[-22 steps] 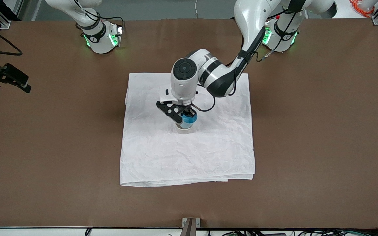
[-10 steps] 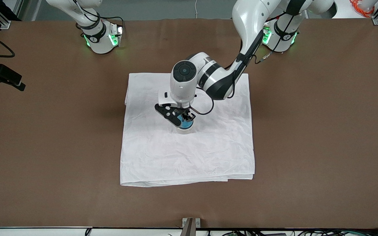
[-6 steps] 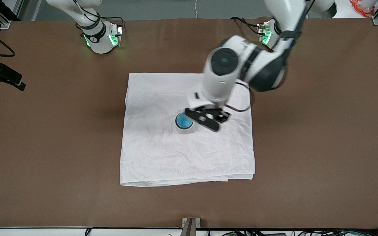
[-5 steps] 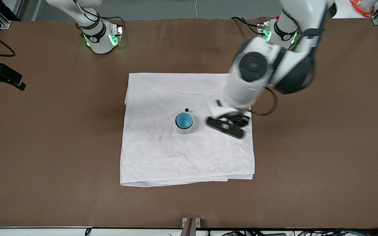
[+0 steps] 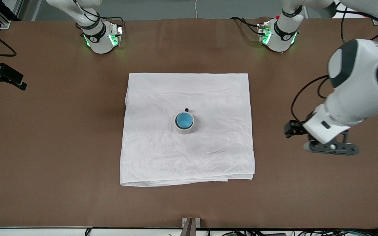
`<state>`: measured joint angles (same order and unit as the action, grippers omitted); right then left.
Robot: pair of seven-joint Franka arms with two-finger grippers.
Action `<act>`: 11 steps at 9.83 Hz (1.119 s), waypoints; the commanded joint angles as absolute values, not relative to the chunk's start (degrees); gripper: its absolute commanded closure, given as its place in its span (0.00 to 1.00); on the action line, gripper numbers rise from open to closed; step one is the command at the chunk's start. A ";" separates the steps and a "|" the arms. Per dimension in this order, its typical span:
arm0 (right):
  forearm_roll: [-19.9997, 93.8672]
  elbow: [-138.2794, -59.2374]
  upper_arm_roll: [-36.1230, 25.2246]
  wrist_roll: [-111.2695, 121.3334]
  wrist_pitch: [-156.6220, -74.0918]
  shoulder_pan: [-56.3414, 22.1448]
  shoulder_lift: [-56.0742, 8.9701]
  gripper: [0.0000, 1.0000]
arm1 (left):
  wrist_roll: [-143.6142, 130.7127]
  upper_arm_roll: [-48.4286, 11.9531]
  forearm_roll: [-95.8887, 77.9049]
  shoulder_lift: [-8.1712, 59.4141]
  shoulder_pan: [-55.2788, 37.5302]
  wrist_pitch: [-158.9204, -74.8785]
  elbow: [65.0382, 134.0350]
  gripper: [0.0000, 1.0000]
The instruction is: Place blue cup into white mug on cloth
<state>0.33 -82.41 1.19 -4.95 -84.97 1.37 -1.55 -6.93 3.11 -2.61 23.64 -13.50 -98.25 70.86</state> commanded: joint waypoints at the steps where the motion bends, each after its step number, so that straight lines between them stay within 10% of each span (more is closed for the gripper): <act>1: 0.70 -84.29 1.32 -4.31 -84.73 1.58 0.18 0.00 | -6.07 2.11 -2.11 20.14 -7.68 -97.56 72.25 0.00; 5: 0.70 -84.29 1.23 -2.02 -83.06 1.67 0.18 0.00 | -2.55 2.60 -0.89 16.10 -3.14 -91.50 72.51 0.00; 11: 0.70 -84.11 1.23 1.14 -82.09 2.02 0.18 0.00 | -2.46 0.18 -0.79 3.16 -0.44 -98.18 92.11 0.00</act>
<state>0.33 -82.45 1.06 -0.10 -82.14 1.47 -1.54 -2.45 1.00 -1.68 5.92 -0.75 -96.74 87.25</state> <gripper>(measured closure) 0.000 0.000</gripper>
